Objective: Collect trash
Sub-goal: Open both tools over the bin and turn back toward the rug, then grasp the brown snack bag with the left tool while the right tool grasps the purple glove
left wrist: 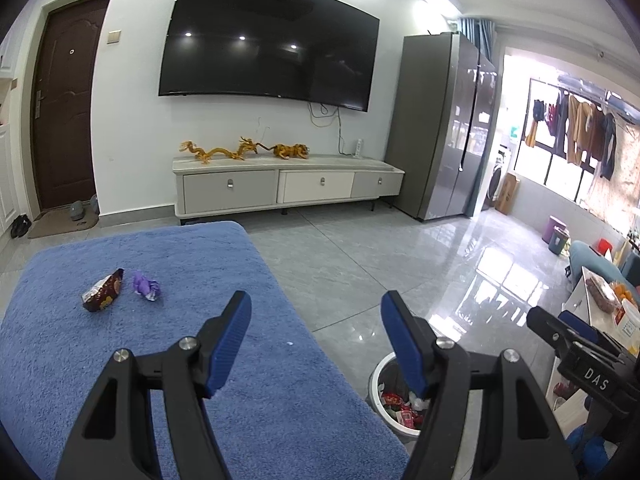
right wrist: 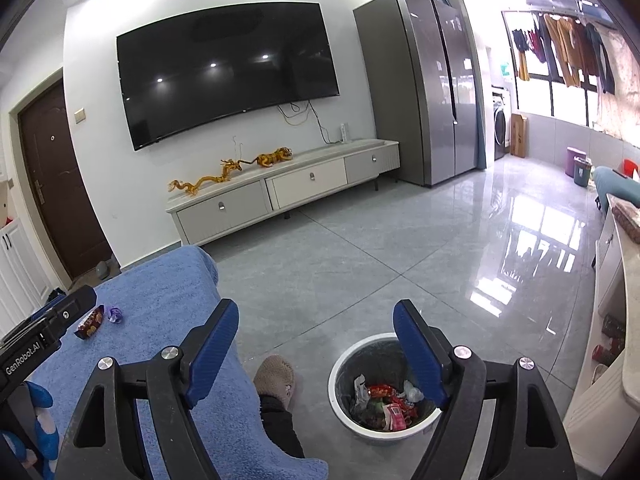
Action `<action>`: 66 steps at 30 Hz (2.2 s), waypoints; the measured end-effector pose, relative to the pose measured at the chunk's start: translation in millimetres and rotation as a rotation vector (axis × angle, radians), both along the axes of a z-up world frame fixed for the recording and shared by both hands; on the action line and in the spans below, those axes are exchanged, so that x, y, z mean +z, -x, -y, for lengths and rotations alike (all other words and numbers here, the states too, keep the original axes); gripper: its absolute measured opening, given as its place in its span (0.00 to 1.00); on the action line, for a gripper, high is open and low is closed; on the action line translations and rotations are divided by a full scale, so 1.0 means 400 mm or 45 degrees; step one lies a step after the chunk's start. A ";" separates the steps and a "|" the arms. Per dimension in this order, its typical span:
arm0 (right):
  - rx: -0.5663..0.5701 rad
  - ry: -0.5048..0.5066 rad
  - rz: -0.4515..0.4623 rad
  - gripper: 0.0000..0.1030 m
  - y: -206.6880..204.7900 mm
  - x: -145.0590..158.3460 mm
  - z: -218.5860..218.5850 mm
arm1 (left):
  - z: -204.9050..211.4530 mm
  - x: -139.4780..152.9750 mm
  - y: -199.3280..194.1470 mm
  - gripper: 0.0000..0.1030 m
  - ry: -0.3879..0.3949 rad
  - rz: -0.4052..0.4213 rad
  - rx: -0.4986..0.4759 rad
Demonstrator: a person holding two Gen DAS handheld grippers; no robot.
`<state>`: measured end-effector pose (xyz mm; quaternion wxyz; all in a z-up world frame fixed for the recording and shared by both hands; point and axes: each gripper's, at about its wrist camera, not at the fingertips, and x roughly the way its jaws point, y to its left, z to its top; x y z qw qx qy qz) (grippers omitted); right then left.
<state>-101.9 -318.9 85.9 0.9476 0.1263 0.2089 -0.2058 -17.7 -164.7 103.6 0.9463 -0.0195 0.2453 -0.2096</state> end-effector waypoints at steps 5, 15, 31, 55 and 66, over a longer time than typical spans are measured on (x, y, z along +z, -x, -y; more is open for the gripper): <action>0.019 0.033 -0.003 0.77 -0.013 0.009 -0.036 | -0.048 -0.005 -0.002 0.64 0.036 0.004 0.034; 0.075 0.102 -0.022 0.78 -0.073 0.022 -0.125 | -0.181 -0.017 -0.035 0.64 0.133 -0.016 0.125; 0.281 0.189 -0.125 0.78 -0.204 -0.001 -0.286 | -0.383 -0.074 -0.089 0.64 0.187 -0.051 0.286; 0.933 0.097 -0.407 0.81 -0.774 -0.197 -0.544 | -0.610 -0.296 -0.513 0.65 -0.221 -0.242 0.240; 1.083 -0.074 -0.522 0.51 -0.957 -0.324 -0.585 | -0.592 -0.411 -0.638 0.47 -0.253 -0.420 0.223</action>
